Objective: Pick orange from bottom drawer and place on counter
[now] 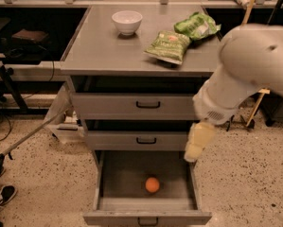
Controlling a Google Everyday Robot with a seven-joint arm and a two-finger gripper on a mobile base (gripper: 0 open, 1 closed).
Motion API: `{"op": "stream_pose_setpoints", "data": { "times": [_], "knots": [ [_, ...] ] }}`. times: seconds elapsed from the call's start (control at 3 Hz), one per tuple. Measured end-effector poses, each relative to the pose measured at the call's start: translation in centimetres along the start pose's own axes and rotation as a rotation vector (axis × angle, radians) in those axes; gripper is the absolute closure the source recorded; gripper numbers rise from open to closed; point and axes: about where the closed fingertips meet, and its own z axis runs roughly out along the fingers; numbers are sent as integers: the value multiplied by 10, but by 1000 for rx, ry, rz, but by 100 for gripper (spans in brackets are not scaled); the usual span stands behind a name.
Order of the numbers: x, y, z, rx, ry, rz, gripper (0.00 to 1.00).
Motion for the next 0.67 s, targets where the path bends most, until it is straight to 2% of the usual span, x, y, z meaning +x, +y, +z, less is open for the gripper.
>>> {"op": "stream_pose_setpoints", "data": {
  "times": [0.33, 0.67],
  "knots": [
    [-27, -21, 125, -59, -14, 71, 0],
    [-62, -55, 228, -65, -40, 163, 0]
  ]
}}
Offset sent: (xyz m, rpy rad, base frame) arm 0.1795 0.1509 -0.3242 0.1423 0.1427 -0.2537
